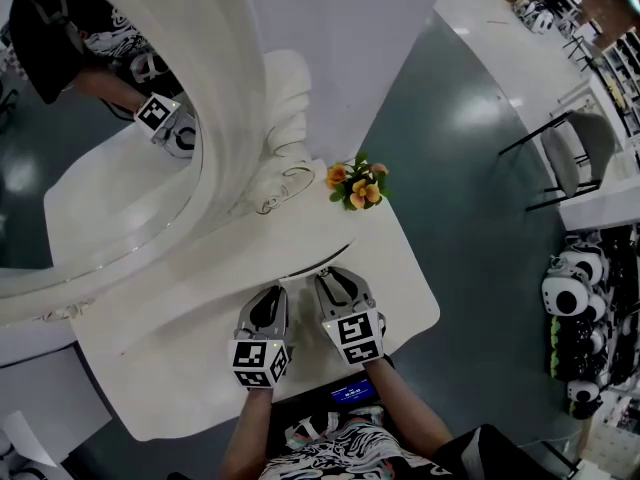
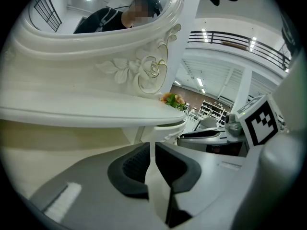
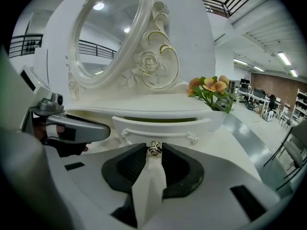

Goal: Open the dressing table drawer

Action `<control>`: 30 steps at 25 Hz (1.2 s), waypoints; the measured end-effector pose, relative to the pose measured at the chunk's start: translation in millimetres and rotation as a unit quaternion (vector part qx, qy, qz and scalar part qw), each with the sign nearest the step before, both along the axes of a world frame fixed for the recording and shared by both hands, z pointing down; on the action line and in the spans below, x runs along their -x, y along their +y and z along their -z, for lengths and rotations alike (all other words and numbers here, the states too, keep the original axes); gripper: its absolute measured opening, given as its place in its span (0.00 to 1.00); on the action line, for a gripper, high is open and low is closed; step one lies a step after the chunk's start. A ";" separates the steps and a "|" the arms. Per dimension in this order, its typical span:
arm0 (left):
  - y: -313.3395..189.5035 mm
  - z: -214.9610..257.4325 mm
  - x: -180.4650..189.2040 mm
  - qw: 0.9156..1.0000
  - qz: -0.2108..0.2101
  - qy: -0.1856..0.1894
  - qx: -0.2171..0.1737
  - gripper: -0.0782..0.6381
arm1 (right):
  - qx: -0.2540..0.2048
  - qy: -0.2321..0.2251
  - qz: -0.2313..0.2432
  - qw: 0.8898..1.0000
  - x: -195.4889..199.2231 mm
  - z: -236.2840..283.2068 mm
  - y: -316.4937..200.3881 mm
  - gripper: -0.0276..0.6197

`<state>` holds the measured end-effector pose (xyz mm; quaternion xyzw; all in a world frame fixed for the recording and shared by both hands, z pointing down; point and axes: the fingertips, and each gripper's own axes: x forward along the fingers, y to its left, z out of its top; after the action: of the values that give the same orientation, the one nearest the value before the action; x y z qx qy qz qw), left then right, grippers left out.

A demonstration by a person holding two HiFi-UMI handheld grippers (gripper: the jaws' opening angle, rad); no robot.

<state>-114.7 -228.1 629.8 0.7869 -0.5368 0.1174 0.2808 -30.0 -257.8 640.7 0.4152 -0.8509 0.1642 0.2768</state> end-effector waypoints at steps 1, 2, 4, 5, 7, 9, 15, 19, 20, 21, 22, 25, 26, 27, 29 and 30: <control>0.3 0.0 -1.3 1.000 -0.002 0.000 -0.001 0.16 | 0.001 0.001 -0.001 1.000 -1.4 -0.3 3.9 0.20; 0.7 0.0 -2.9 1.000 -0.004 0.000 -0.001 0.16 | 0.002 0.002 -0.003 1.000 -3.2 -0.5 7.6 0.20; 2.8 0.5 -6.9 1.000 -0.012 -0.001 -0.001 0.16 | 0.002 0.003 -0.006 1.000 -6.9 -0.6 14.4 0.20; 4.7 0.8 -8.5 1.000 -0.016 -0.002 -0.001 0.16 | 0.002 0.003 -0.007 1.000 -8.4 -0.5 16.8 0.20; 9.5 1.3 -10.8 1.000 -0.018 -0.001 -0.001 0.15 | 0.002 0.003 -0.008 1.000 -10.6 0.0 19.6 0.20; 13.3 2.1 -13.0 1.000 -0.021 -0.001 -0.002 0.15 | 0.003 0.004 -0.010 1.000 -13.3 -0.6 21.5 0.20; 18.3 11.7 -15.2 1.000 -0.026 -0.004 -0.016 0.15 | 0.004 0.005 -0.015 1.000 -14.9 -4.0 28.9 0.20; 21.0 17.9 -13.0 0.999 -0.022 -0.012 -0.027 0.15 | 0.023 -0.015 -0.026 0.999 -17.2 -6.4 29.1 0.21; 21.4 20.0 -12.3 0.999 -0.021 -0.012 -0.030 0.16 | 0.025 -0.017 -0.030 0.999 -18.5 -5.8 28.6 0.21; 22.2 22.6 -11.9 0.999 -0.019 -0.012 -0.033 0.15 | 0.025 -0.016 -0.033 0.999 -20.4 -4.5 29.0 0.23; 23.5 26.0 -11.9 0.999 -0.019 -0.012 -0.036 0.16 | 0.023 -0.014 -0.035 0.999 -23.2 -2.6 31.1 0.24; 28.6 40.6 -12.3 0.998 -0.022 -0.012 -0.052 0.16 | 0.016 -0.005 -0.052 0.999 -34.0 10.2 43.1 0.22; 29.9 46.3 -12.4 0.998 -0.023 -0.012 -0.059 0.16 | 0.010 -0.007 -0.061 0.998 -37.9 16.9 47.1 0.20; 31.0 52.4 -12.4 0.997 -0.023 -0.011 -0.067 0.16 | 0.000 -0.011 -0.071 0.997 -41.8 24.7 50.9 0.16; 33.1 65.2 -11.8 0.996 -0.022 -0.007 -0.082 0.16 | -0.025 -0.021 -0.087 0.996 -47.1 43.5 58.9 0.05; 34.4 71.7 -11.6 0.996 -0.023 -0.005 -0.089 0.15 | -0.034 -0.026 -0.090 0.995 -48.1 52.7 63.7 0.05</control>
<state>-103.1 -193.7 558.1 0.8204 -0.5283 0.0796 0.2039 18.1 -194.1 588.0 0.4952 -0.8220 0.1700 0.2240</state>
